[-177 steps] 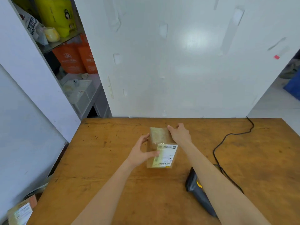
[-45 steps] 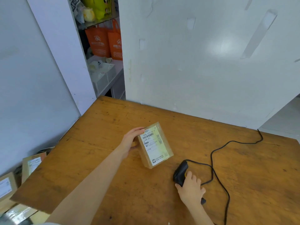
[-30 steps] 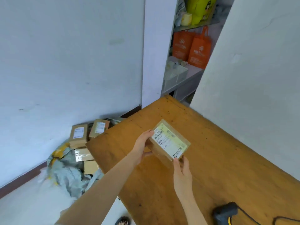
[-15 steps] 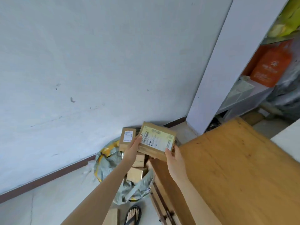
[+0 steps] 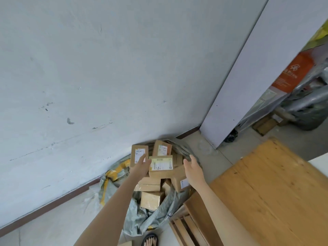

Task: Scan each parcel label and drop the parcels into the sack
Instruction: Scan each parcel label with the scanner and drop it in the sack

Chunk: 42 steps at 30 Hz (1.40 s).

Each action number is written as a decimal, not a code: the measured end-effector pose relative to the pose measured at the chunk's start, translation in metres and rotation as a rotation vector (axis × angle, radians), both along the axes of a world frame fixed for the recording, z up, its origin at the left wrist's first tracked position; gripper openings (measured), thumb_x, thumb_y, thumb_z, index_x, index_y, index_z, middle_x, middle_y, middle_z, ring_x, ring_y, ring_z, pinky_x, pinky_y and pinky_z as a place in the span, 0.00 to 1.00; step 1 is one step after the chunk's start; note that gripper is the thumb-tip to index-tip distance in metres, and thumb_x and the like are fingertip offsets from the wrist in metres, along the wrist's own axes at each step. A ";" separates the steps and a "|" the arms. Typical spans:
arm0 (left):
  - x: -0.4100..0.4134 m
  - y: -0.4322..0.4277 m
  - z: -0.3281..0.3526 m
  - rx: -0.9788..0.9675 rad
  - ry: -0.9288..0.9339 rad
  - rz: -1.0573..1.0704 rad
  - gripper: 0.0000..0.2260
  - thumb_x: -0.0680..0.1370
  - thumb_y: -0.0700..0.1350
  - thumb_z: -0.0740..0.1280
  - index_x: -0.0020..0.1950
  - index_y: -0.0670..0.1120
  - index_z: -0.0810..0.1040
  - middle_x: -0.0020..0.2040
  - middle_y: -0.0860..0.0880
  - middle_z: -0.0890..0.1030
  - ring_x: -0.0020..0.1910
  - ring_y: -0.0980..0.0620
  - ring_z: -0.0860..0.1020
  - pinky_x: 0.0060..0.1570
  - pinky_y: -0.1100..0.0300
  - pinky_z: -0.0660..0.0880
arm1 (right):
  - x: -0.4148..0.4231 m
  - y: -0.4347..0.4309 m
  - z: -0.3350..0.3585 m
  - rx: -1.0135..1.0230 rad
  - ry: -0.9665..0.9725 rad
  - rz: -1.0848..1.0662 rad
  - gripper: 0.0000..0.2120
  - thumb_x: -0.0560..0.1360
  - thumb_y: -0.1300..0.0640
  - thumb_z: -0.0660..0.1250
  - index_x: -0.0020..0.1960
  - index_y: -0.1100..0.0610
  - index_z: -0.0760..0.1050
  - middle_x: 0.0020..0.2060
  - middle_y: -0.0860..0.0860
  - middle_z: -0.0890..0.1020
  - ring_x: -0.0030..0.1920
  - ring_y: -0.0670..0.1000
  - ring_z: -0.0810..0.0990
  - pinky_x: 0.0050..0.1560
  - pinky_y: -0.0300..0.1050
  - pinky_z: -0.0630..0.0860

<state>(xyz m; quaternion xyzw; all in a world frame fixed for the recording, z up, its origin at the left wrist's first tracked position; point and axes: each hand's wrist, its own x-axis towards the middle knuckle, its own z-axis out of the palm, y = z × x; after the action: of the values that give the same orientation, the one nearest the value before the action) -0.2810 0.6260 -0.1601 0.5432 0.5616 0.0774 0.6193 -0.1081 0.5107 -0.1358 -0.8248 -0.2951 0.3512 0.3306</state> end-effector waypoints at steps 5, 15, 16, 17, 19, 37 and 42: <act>-0.008 0.003 -0.023 -0.009 0.050 -0.064 0.24 0.83 0.49 0.55 0.78 0.44 0.57 0.78 0.42 0.58 0.76 0.42 0.58 0.73 0.48 0.57 | 0.013 -0.001 -0.011 -0.065 -0.068 0.020 0.22 0.83 0.50 0.53 0.74 0.59 0.62 0.72 0.56 0.69 0.72 0.55 0.67 0.71 0.49 0.63; 0.003 0.022 -0.017 -0.021 0.089 -0.139 0.22 0.83 0.50 0.56 0.74 0.42 0.63 0.71 0.40 0.69 0.66 0.43 0.70 0.66 0.49 0.68 | 0.013 0.009 -0.013 -0.084 -0.109 0.076 0.17 0.83 0.50 0.53 0.66 0.57 0.70 0.61 0.55 0.77 0.61 0.51 0.74 0.62 0.46 0.71; 0.006 0.023 -0.014 -0.018 0.096 -0.148 0.21 0.83 0.50 0.56 0.73 0.42 0.64 0.68 0.40 0.72 0.63 0.44 0.72 0.63 0.50 0.70 | 0.013 0.009 -0.013 -0.088 -0.110 0.085 0.17 0.82 0.50 0.54 0.66 0.57 0.70 0.61 0.55 0.77 0.61 0.51 0.74 0.62 0.47 0.71; 0.010 0.024 -0.012 -0.003 0.109 -0.170 0.20 0.83 0.50 0.57 0.72 0.42 0.66 0.65 0.41 0.73 0.60 0.44 0.73 0.59 0.52 0.72 | 0.014 0.009 -0.012 -0.095 -0.111 0.090 0.17 0.82 0.50 0.54 0.66 0.57 0.70 0.62 0.55 0.76 0.61 0.51 0.74 0.63 0.47 0.71; 0.018 0.025 -0.008 0.042 0.151 -0.248 0.19 0.82 0.50 0.57 0.70 0.42 0.70 0.62 0.42 0.76 0.60 0.44 0.74 0.56 0.54 0.72 | 0.016 0.006 -0.011 -0.113 -0.125 0.103 0.18 0.82 0.50 0.55 0.67 0.57 0.70 0.63 0.55 0.76 0.63 0.52 0.73 0.62 0.46 0.70; 0.172 -0.107 0.098 0.549 0.245 -0.842 0.15 0.81 0.45 0.59 0.63 0.41 0.77 0.63 0.42 0.78 0.62 0.44 0.75 0.61 0.55 0.71 | 0.104 -0.181 0.063 -0.204 -0.460 -0.055 0.18 0.81 0.47 0.56 0.69 0.49 0.67 0.63 0.55 0.73 0.52 0.56 0.79 0.50 0.52 0.78; 0.212 -0.228 0.123 0.705 0.246 -1.101 0.15 0.83 0.42 0.52 0.55 0.41 0.78 0.60 0.43 0.77 0.61 0.43 0.74 0.59 0.55 0.69 | 0.126 -0.310 0.091 -0.295 -0.476 -0.188 0.21 0.80 0.47 0.58 0.72 0.48 0.64 0.67 0.56 0.70 0.55 0.56 0.77 0.54 0.54 0.79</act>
<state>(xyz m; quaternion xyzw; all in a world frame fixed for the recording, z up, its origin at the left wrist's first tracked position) -0.0690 0.3985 -0.0372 0.9257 0.2099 -0.1338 0.2849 0.0178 0.2005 -0.0444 -0.9469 -0.2323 0.1550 0.1597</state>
